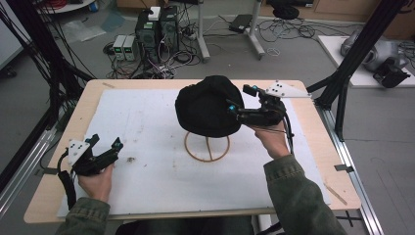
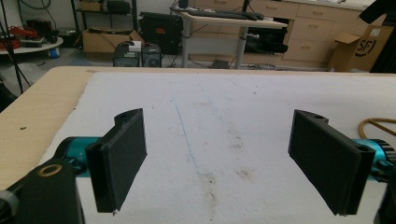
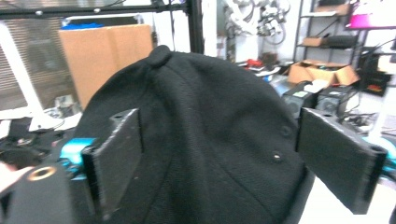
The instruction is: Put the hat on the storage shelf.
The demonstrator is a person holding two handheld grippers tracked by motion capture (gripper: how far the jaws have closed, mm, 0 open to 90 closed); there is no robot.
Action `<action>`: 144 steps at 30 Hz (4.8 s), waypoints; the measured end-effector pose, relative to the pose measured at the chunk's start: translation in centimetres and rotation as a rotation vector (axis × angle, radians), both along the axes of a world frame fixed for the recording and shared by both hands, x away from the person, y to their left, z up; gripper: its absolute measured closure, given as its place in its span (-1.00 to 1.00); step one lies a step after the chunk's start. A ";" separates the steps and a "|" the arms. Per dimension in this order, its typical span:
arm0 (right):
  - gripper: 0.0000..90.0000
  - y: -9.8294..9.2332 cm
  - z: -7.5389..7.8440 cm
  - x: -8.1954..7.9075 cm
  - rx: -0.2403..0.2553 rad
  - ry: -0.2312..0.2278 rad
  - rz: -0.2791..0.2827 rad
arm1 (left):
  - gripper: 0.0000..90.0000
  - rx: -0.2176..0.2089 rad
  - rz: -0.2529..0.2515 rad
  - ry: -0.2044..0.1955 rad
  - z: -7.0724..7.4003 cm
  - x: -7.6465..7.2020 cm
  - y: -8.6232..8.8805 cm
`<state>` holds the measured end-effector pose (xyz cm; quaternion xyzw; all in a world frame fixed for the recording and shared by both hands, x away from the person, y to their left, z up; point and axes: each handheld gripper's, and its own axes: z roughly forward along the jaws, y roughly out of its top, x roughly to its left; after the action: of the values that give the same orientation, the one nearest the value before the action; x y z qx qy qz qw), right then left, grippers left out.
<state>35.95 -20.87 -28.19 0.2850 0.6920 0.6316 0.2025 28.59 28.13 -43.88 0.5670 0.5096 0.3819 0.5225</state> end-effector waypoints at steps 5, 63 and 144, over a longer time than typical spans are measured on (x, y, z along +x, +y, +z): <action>-0.74 -0.4 -0.2 0.0 -0.004 -0.022 -0.006 | -0.57 0.000 -0.001 0.002 0.0 0.0 0.0; -0.73 -7.6 -6.0 -2.2 -0.020 -0.091 -0.542 | -0.57 0.005 0.016 -0.003 0.1 -0.2 0.1; -0.73 -9.9 -15.4 -5.0 -0.094 0.073 -0.732 | -0.57 0.017 0.052 -0.008 -0.3 -0.3 0.0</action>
<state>30.91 -30.79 -43.58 0.5263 0.5794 0.4742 0.4030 28.30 28.11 -44.19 0.5564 0.5189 0.4019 0.5095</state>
